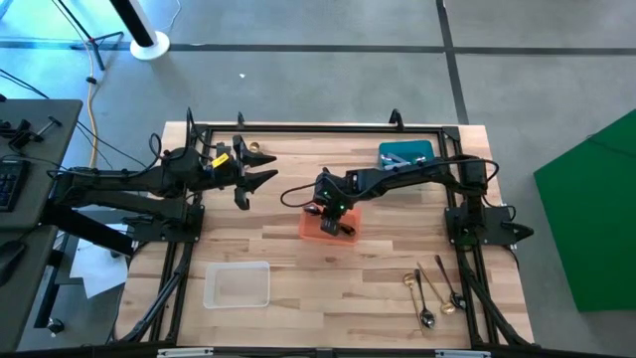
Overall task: Sort silverware by color (type)
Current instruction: Put the top left black spoon into the orange bin, then put the left black spoon into the orange bin
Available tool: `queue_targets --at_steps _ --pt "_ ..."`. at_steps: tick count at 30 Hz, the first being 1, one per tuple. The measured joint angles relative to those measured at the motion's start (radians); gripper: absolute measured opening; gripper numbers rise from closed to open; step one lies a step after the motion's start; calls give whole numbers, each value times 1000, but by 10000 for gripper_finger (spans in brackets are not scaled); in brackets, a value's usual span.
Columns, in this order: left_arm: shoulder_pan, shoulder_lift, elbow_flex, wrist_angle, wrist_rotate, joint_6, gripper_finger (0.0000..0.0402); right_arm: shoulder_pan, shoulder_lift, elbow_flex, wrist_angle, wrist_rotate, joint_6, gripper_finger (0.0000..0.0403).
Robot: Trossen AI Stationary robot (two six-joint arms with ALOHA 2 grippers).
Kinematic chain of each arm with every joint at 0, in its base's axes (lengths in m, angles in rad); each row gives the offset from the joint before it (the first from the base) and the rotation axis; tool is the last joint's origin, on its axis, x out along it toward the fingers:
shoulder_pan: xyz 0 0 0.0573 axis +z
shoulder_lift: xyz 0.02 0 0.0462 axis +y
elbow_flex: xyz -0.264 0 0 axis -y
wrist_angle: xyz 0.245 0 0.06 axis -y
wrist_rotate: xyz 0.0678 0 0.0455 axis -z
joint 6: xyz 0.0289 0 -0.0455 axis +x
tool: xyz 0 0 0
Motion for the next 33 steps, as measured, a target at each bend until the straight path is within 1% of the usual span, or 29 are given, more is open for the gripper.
queue_targets --at_steps 10,13,15,18,22,24,27,30,33 --pt "0 0 0 -1 0 1 161 0 0 0 7 -22 -1 31" --pt "0 0 0 -1 0 24 161 0 1 9 -5 -33 -5 52" --pt "0 0 0 -1 0 27 161 0 -2 27 -14 -45 -8 74" --pt "0 0 0 -1 0 23 161 -5 -30 56 -55 -67 -59 108" --pt "0 0 0 -1 1 24 161 -21 -104 95 -154 -88 -148 142" --pt "0 0 0 -1 1 24 161 -33 -154 99 -206 -91 -175 151" --pt "0 0 0 -1 1 24 161 -45 -246 84 -269 -88 -183 153" --pt "0 0 0 -1 1 24 161 -43 -363 16 -288 -58 -182 153" --pt "0 0 0 -4 1 23 161 -28 -509 -118 -239 3 -138 153"
